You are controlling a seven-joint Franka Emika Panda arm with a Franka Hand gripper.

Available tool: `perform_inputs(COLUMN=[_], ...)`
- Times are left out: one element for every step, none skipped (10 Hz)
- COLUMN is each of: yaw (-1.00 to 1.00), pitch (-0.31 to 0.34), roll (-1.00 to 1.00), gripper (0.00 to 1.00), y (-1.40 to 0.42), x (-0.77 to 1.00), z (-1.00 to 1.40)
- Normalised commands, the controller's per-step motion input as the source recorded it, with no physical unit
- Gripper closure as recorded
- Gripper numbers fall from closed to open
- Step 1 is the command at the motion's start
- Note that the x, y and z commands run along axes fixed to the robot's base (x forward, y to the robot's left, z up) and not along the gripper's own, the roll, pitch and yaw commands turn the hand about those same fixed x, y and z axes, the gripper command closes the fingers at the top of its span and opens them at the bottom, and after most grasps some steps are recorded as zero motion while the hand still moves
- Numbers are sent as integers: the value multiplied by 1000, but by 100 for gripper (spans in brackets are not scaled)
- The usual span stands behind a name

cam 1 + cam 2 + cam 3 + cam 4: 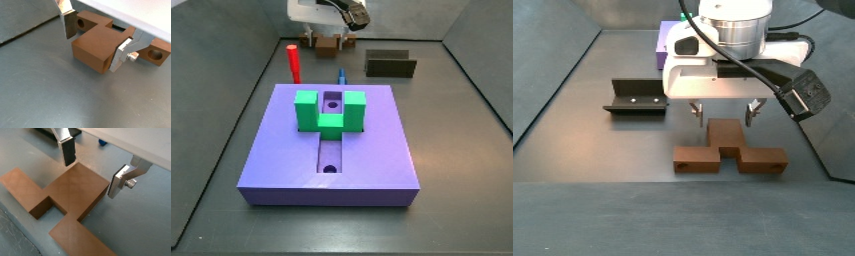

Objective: Pick up the brown object. Move up. Place the brown object on the fixture. Regrasp the brown object. Move to above the board. Insert the brown object.
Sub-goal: Pick up the brown object.

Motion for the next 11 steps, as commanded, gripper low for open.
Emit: perform_inputs(yaw=[146,254,271,151,43,0,-80,-146,-100,-57,-54], pitch=[0,0,0,0,0,0,0,0,0,9,0], roll=[0,0,1,53,53,3,0,0,0,0,0], gripper=[0,0,0,0,0,0,0,0,0,0,0], y=[9,31,0,0,9,0,3,43,37,83,46], x=[0,0,0,26,0,0,0,0,0,0,0], z=[0,-29,-120,-143,-229,-214,-226,-163,-126,-117,-126])
